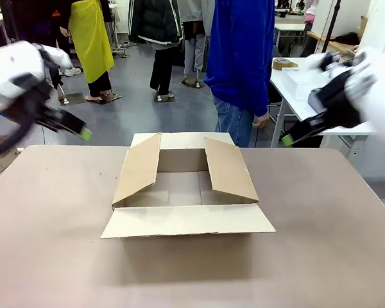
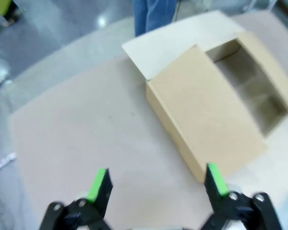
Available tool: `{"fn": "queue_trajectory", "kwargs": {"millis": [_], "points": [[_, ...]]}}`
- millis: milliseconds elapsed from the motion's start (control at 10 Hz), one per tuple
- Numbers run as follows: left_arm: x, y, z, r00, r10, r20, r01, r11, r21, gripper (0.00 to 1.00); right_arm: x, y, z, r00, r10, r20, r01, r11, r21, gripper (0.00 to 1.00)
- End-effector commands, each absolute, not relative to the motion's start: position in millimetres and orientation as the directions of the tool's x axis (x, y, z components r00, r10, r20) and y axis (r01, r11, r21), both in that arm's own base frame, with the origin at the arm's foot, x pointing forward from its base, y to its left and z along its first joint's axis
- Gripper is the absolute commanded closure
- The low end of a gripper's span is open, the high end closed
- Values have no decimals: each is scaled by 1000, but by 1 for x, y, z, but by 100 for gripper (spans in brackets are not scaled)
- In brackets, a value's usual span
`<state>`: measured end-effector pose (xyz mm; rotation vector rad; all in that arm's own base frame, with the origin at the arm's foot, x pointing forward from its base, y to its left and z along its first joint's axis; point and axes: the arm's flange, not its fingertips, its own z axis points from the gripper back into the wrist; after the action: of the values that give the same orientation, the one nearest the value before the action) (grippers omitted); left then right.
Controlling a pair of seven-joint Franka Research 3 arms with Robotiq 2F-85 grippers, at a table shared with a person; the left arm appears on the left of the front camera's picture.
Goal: Pack the gift set into the box.
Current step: Place both hands on the side flaps of the Package Box and spread them outward.
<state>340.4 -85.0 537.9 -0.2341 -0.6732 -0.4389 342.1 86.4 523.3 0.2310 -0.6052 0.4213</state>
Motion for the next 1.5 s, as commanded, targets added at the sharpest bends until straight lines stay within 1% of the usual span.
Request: {"fn": "queue_trajectory", "kwargs": {"millis": [0,100,200,300,400,500,600,700,800,1400], "points": [[292,-24,535,753,-225,618,511,791,-335,0,317,36,546,857,74,510,-285,893,349,0],[296,16,532,813,-141,565,482,707,-518,0,305,-5,546,880,-59,472,-210,843,496,0],[302,65,520,850,-2,527,431,578,-693,0,290,-54,539,877,-180,446,-163,761,628,0],[304,120,501,883,180,434,342,387,-856,0,272,-103,527,855,-319,409,-109,659,744,0],[300,181,472,855,442,272,224,159,-962,0,257,-154,502,825,-441,354,-49,567,822,0],[296,216,443,807,572,146,173,8,-985,0,248,-189,474,800,-530,280,14,483,876,0],[291,231,418,758,650,54,131,-71,-989,0,240,-213,446,770,-603,209,66,401,914,0],[284,234,402,717,696,26,140,-108,-984,0,234,-228,423,742,-649,171,107,366,925,0],[259,226,429,846,370,384,283,300,-911,0,233,-216,481,795,-555,244,66,479,875,0],[259,226,429,846,370,384,283,300,-911,0,233,-216,481,795,-555,244,66,479,875,0]]}}
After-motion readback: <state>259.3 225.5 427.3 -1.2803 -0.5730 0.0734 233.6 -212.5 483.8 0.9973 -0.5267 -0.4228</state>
